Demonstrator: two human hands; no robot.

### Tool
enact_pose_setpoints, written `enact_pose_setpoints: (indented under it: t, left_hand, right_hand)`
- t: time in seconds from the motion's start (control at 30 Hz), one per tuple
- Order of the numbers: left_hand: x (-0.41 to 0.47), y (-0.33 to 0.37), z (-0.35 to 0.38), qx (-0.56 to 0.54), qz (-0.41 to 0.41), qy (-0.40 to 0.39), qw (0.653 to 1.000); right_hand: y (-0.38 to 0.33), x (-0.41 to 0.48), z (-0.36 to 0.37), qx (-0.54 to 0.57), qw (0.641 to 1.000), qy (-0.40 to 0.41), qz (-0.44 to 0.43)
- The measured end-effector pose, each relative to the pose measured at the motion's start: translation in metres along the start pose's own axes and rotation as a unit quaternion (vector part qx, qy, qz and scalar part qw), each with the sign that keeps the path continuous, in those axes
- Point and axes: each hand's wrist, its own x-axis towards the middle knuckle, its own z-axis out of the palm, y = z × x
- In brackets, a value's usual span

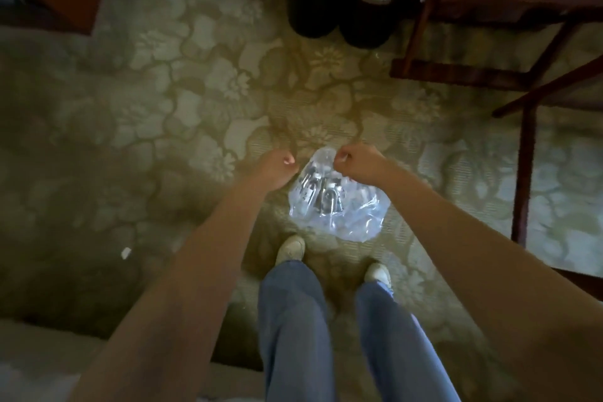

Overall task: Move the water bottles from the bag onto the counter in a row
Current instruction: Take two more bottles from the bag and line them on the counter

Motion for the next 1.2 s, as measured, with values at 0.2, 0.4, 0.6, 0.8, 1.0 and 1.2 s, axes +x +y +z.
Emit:
enact_pose_setpoints:
  t: [0.2,0.4,0.6,0.8,1.0,1.2]
  left_hand:
    - [0.032,-0.028,0.085,-0.057,-0.034,0.002,0.998]
    - [0.1,-0.09,0.164,-0.105,-0.083,0.033,0.99]
    - [0.18,-0.133,0.204,-0.123,-0.076,0.072,0.987]
    - [0.235,-0.152,0.224,-0.114,-0.023,0.092,0.989]
    - [0.251,-0.164,0.243,-0.122,-0.007,0.1,0.987]
    - [0.253,-0.166,0.234,-0.148,0.01,0.06,0.987]
  right_hand:
    - [0.078,0.051,0.051,-0.015,0.998,-0.063,0.013]
    - [0.133,0.132,0.126,-0.079,0.994,-0.078,-0.018]
    - [0.176,0.223,0.192,-0.162,0.982,-0.089,-0.047]
    - [0.205,0.283,0.234,-0.242,0.964,-0.101,-0.054]
    - [0.218,0.305,0.253,-0.274,0.952,-0.117,-0.067]
    - [0.216,0.294,0.24,-0.293,0.934,-0.154,-0.137]
